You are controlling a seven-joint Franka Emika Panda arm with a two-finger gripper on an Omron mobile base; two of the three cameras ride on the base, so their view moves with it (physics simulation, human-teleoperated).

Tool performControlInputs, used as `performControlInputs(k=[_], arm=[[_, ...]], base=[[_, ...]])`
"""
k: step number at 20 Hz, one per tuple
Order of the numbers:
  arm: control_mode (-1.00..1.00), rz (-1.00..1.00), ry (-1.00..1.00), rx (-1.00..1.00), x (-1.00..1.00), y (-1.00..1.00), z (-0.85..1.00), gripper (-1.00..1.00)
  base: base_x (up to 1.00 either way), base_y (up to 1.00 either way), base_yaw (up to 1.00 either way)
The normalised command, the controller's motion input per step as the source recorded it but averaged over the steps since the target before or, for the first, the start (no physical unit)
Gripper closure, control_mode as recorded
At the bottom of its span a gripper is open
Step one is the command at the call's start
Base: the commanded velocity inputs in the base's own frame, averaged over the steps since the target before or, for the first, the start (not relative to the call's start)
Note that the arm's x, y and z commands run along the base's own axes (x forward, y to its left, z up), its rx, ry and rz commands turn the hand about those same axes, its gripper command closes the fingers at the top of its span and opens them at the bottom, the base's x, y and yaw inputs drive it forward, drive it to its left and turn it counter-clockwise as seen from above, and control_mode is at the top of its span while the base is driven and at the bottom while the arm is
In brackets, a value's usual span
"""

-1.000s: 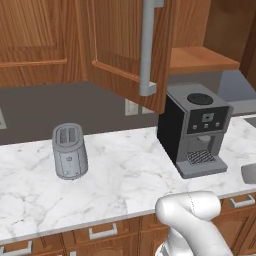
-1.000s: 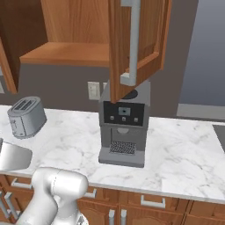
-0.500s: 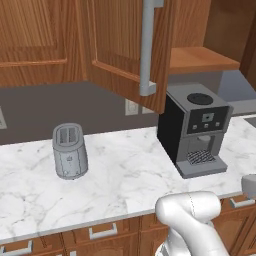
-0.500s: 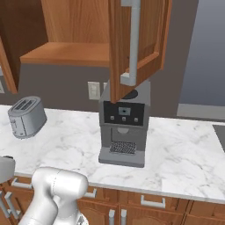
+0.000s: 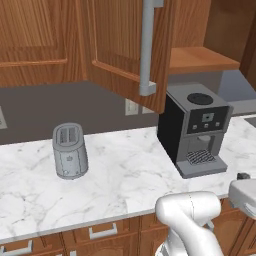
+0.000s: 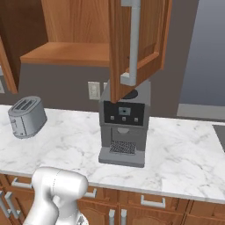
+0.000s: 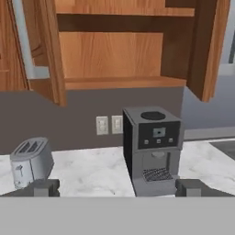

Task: Close all open cabinet doors.

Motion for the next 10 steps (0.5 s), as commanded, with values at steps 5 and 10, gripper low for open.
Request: performControlInputs(k=[5,10], arm=[[-1.00,0.00,-0.21,0.00,0.00,0.29,0.34,-1.00],[-1.00,-0.03,-0.08,0.00,0.00,0.41,0.34,-1.00]], base=[[0.00,0.00,0.00],[0.00,0.00,0.00]])
